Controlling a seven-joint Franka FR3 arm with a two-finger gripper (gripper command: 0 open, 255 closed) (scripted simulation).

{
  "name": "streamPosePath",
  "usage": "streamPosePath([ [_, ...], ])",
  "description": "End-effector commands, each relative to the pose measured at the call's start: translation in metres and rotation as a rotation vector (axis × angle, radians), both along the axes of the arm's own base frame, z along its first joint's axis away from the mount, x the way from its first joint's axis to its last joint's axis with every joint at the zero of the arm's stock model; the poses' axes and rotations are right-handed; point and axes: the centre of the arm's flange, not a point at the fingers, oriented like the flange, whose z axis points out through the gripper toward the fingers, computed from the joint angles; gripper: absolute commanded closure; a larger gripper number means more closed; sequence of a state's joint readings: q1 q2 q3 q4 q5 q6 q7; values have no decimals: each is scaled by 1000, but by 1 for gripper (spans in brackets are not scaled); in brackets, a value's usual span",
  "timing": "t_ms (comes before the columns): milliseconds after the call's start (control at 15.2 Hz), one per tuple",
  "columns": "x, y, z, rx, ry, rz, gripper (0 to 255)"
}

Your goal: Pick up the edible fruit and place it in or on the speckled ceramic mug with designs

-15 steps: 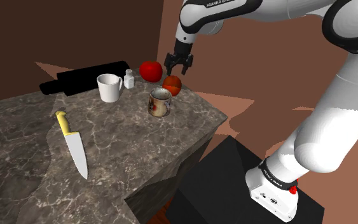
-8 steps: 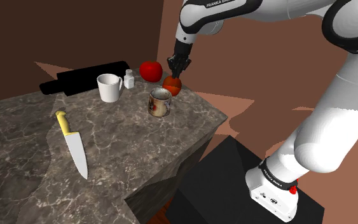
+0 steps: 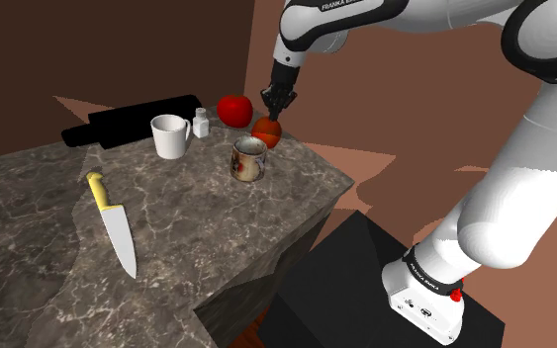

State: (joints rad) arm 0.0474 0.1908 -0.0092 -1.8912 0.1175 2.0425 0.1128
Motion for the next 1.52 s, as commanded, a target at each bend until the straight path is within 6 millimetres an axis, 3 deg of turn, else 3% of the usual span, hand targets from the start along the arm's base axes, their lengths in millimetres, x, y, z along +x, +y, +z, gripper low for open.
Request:
streamPosePath([
  [0, 0, 0, 8, 0, 0, 0, 255],
  [1452, 0, 0, 124, 0, 0, 0, 255],
])
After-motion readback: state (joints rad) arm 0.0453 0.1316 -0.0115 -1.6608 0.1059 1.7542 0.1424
